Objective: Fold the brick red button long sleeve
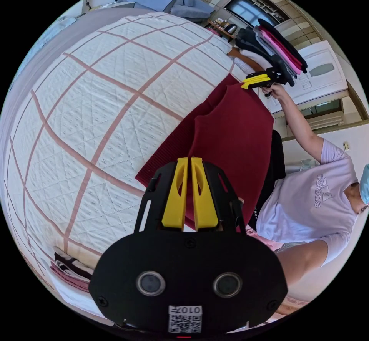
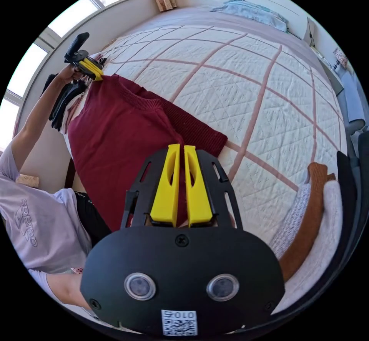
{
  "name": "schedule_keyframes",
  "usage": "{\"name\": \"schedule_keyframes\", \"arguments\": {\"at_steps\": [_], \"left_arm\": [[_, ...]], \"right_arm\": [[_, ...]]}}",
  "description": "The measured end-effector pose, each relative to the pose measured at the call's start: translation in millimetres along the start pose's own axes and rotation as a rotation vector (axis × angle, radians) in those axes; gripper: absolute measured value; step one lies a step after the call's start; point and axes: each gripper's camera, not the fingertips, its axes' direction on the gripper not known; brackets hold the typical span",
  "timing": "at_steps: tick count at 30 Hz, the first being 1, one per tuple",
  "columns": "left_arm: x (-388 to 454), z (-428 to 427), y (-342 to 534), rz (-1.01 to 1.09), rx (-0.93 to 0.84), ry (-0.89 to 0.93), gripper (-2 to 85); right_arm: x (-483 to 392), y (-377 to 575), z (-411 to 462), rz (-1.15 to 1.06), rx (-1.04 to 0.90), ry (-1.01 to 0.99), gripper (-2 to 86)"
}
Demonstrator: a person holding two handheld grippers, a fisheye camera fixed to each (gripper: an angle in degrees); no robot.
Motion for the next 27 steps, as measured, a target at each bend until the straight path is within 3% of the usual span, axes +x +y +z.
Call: {"name": "schedule_keyframes", "arguments": {"at_steps": [6,10,16,21,27], "left_arm": [[-20,-26,2,-0.029,0.133,0.081,0.5],[-24,-5,-4,-0.155,0.074,-0.027,1.7],[7,-24,35,-0.238,0.280,-0.142,4.2],[102,-94,149,-0.320,0.616,-0.331,4.8],[239,-39,217,-0.222,0.583,-0.273,5.3]], "right_arm": [[14,-3,-15,0.016,0.073,-0.026,2.0],[13,-15,13,0.063,0.030,0.061,3.2],[-9,21,-14,0.141,0.190,0.176,5.4],[-60,94,-85,0.148,0.380,0.285,5.1],[-148,181,-75,0.128,0.355,0.187,5.1]]}}
